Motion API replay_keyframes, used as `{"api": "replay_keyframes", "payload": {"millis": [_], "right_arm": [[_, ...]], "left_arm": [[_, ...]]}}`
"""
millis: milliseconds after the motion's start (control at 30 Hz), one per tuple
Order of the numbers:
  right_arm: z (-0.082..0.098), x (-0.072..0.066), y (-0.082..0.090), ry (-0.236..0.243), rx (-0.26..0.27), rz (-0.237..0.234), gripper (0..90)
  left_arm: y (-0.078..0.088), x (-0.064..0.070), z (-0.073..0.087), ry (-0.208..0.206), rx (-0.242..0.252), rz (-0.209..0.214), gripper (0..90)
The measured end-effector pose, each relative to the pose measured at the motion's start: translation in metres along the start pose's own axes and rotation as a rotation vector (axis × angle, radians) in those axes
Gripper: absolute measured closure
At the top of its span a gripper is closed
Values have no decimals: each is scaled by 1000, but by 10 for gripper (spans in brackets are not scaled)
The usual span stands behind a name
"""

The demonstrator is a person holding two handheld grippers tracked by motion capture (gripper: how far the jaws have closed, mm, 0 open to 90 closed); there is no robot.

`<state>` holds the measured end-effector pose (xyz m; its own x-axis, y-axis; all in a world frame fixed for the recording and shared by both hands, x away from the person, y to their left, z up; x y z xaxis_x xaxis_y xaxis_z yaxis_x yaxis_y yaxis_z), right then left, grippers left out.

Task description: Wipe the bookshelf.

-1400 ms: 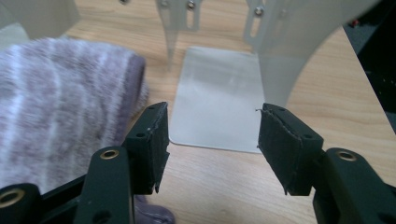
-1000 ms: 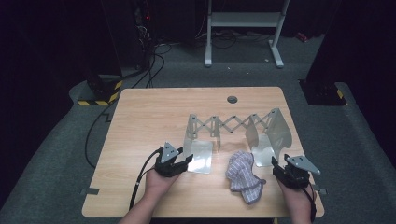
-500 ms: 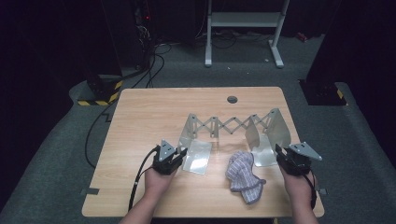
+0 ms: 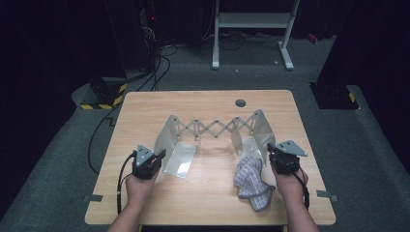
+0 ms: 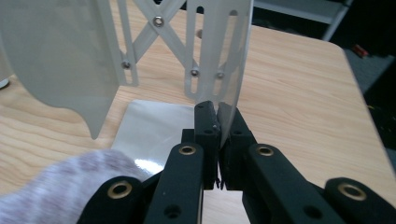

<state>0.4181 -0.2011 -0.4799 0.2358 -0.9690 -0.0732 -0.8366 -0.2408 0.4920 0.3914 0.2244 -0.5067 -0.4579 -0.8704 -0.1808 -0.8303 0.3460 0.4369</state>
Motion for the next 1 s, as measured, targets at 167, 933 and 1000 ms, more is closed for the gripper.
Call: {"api": "replay_keyframes", "payload": {"millis": [167, 933, 1000], "right_arm": [[-7, -18, -12, 6, 5, -19, 868], [-57, -1, -33, -36, 34, 51, 546], [-54, -3, -17, -32, 66, 46, 537]], "left_arm": [[7, -16, 8, 32, 0, -31, 858], [2, 57, -9, -39, 38, 104, 653], [3, 63, -10, -59, 40, 116, 626]]}}
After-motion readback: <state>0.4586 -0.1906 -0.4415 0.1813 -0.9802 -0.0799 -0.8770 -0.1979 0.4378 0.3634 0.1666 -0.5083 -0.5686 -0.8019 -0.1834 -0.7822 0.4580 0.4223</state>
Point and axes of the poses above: each handheld gripper's, and its own axes: y roughly backward along the jaws, z roughly out of its underside, x roughly to its right, the point moved 4 cm from there along -y, roughly forward along the jaws, and after that the axes turned 12 degrees about -y, right-handed, at the moved point
